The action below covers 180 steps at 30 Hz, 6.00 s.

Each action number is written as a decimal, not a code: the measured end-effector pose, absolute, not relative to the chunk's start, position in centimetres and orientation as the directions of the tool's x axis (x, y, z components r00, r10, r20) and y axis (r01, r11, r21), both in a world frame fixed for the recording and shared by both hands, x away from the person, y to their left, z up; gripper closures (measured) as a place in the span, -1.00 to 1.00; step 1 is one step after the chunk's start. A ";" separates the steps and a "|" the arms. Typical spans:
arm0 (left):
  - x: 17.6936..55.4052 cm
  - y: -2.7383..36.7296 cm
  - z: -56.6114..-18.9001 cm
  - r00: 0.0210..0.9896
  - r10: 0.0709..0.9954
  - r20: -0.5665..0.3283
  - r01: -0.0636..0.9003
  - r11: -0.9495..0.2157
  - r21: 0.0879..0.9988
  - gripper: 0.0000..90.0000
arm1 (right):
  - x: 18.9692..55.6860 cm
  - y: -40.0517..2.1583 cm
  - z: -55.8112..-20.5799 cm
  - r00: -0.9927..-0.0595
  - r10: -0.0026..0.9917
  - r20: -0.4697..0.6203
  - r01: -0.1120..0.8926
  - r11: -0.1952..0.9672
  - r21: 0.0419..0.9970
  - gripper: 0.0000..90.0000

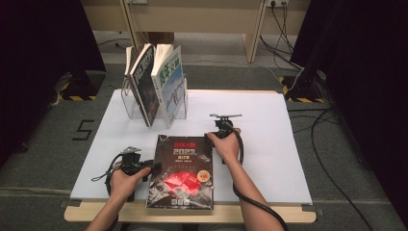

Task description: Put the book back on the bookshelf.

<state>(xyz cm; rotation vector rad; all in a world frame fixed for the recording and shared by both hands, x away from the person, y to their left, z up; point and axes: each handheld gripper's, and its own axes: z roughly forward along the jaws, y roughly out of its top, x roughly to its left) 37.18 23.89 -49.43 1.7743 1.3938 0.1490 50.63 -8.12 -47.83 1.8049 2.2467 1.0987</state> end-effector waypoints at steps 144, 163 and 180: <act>39.1 18.4 -34.7 0.576 0.791 -0.204 0.404 -0.058 0.913 -0.14 | 43.4 -1.4 -27.1 -0.439 0.855 0.277 0.334 -0.131 0.934 0.94; 37.4 17.1 -32.4 0.614 0.775 -0.153 0.355 -0.098 0.930 -0.20 | 42.8 1.4 -26.7 -0.458 0.846 0.273 0.341 -0.116 0.933 0.94; 39.3 14.4 -32.6 0.592 0.799 -0.106 0.335 -0.124 0.934 -0.19 | 43.0 1.5 -26.3 -0.455 0.853 0.256 0.345 -0.096 0.934 0.93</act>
